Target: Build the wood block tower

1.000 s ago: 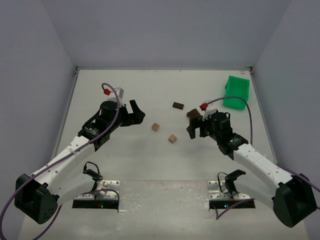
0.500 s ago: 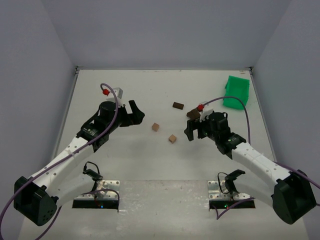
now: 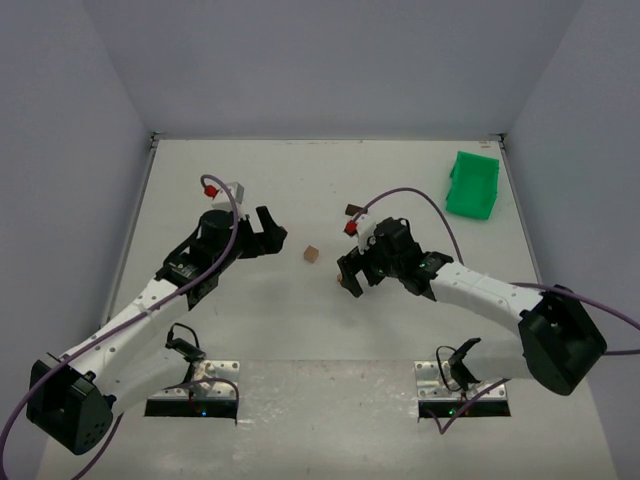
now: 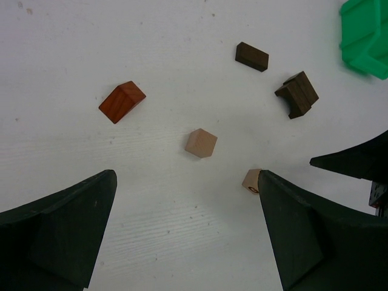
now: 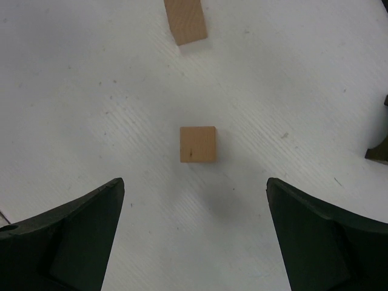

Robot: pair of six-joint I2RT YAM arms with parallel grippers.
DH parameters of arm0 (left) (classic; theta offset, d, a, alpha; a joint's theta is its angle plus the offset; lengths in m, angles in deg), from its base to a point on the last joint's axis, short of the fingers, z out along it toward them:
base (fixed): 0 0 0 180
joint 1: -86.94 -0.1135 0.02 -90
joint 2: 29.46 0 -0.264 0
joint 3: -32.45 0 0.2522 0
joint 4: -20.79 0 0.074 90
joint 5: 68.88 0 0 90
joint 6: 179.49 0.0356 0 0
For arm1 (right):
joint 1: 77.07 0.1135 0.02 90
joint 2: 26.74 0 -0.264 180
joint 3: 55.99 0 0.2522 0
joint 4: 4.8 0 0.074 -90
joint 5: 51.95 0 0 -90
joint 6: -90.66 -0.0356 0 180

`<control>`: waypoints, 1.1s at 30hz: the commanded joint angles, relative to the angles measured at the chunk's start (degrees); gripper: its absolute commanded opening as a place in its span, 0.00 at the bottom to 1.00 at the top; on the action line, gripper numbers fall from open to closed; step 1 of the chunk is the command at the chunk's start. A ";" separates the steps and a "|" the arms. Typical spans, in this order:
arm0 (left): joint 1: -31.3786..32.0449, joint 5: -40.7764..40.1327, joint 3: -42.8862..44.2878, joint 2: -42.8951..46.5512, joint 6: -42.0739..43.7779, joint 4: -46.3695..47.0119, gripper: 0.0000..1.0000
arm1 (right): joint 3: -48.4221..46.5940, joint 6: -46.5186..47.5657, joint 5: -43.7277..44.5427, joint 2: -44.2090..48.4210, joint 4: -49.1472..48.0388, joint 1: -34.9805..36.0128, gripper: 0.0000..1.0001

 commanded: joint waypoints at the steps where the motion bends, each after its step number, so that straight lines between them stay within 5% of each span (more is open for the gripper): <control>1: -0.14 -1.53 -0.85 -0.29 1.61 5.26 1.00 | -7.19 3.52 1.78 -5.90 1.85 2.52 0.99; 6: -0.14 -0.43 -2.13 0.00 2.77 7.44 1.00 | -10.07 5.19 4.08 -10.78 3.93 4.18 0.98; 25: -0.14 -1.16 -4.41 4.04 3.39 8.43 1.00 | -14.27 6.65 8.83 -20.43 4.71 6.11 0.67; 33: -0.07 -1.25 -4.34 4.36 3.48 8.52 1.00 | -14.81 7.02 10.07 -21.54 4.63 6.12 0.35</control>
